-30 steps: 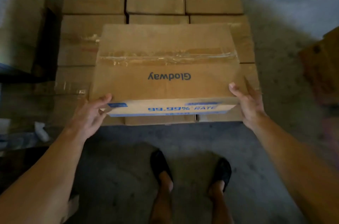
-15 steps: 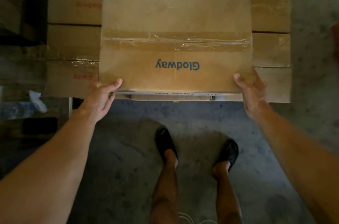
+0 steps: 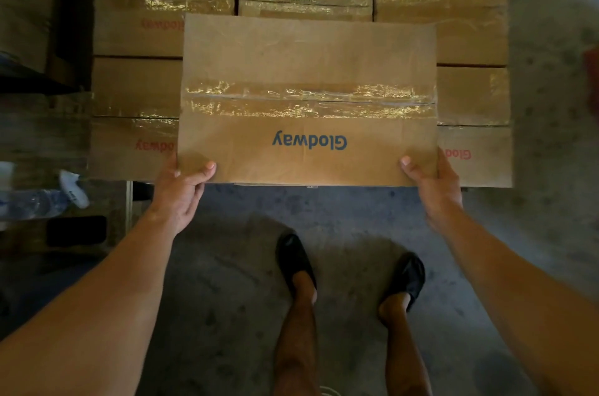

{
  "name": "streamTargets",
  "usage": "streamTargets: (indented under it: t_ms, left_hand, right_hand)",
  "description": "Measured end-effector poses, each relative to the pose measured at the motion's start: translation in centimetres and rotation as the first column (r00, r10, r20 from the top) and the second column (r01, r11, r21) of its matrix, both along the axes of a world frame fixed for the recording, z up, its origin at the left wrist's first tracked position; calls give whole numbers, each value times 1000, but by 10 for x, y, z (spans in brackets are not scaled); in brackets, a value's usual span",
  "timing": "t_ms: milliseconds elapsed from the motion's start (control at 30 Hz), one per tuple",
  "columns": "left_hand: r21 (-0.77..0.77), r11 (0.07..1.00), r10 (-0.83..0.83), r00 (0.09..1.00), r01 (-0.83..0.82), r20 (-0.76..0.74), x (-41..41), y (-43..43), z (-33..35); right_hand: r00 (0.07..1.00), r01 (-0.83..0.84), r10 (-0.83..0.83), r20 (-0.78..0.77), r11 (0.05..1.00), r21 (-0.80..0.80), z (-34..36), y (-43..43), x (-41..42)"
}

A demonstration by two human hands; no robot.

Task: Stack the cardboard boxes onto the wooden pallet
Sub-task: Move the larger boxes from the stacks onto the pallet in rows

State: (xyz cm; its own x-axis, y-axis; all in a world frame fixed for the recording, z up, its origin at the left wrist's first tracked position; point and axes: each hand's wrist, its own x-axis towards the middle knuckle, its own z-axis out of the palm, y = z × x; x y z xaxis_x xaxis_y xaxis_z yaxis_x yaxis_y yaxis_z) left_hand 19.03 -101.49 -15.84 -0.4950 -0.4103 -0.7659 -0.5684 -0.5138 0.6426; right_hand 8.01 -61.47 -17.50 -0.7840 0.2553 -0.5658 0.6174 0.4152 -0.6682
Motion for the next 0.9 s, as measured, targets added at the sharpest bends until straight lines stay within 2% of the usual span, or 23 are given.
streamTargets:
  t_ms: [333,500,633,700,800,900]
  left_hand:
    - [-59,998,-32,999,34,32,4,2,-7]
    - [-180,967,-161,978,183,129,-1,3,-4]
    - [-434,812,-273,912,390,307,-9,14,20]
    - [-550,732,-296,915,402,274,-11,25,40]
    - [-720,564,-324,910,404,257,-22,52,75]
    - [-770,462,-349,888,441,299,-48,91,115]
  right_hand:
    - [998,-60,60,-14,998,13,1,2,-4]
    - [989,-148,147,19,986,80,9,1,-9]
    - [964,-258,246,105,958,127,27,2,-17]
    - [963,-261,244,113,948,180,42,6,-20]
    - [973,-229,217,79,945,233,74,27,-24]
    - [981,-184,194,-2,932,313,117,66,-30]
